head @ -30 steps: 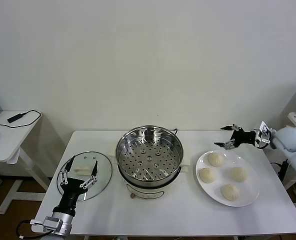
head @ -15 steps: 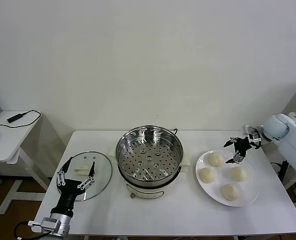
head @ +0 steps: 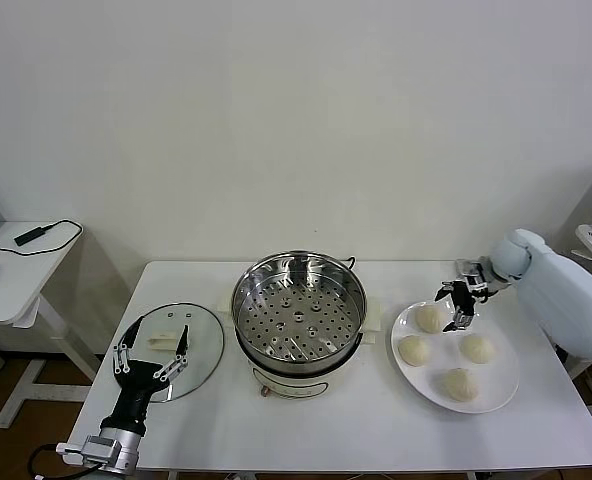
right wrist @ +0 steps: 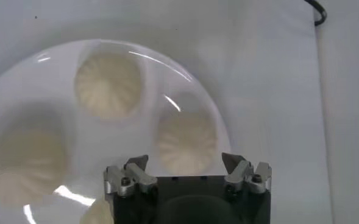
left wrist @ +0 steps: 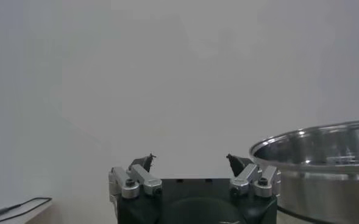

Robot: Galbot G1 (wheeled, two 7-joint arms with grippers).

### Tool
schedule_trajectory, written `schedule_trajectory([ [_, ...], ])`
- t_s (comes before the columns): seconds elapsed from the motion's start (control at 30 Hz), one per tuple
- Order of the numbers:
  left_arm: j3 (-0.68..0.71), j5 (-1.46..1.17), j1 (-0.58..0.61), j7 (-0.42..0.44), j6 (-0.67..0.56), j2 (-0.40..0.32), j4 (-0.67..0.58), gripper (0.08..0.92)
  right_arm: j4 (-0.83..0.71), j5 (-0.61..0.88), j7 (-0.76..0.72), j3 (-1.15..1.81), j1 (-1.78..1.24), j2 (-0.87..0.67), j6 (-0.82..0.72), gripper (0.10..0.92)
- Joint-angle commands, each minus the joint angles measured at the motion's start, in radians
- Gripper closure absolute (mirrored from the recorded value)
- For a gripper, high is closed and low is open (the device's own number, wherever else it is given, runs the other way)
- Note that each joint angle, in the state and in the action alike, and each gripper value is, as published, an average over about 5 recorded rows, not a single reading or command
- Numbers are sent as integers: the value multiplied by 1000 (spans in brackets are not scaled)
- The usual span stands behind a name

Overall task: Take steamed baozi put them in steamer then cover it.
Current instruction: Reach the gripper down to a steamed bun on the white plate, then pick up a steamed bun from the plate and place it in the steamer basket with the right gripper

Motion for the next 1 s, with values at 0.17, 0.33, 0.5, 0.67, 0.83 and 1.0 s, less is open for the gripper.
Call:
schedule_trajectory([
  [0.17, 1, 0, -1, -2, -3, 0, 7, 177, -74, -79, 22, -8, 0, 89, 31, 204],
  [0.33, 0, 0, -1, -2, -4, 1, 9, 177, -78, -99, 26, -6, -1, 98, 36, 258],
  [0.5, -2, 0, -1, -2, -6, 2, 11, 177, -68, -107, 35, -8, -2, 93, 45, 338],
  [0.67, -3, 0, -1, -2, -7, 2, 12, 177, -14, -106, 26, -14, 5, 62, 48, 370],
  [0.83, -1, 0, -2, -3, -6, 2, 9, 177, 107, -77, -15, -41, 60, -2, 48, 372],
  [1.0, 3, 0, -2, -3, -3, 1, -1, 177, 226, -35, -75, -108, 227, -46, 175, 372],
])
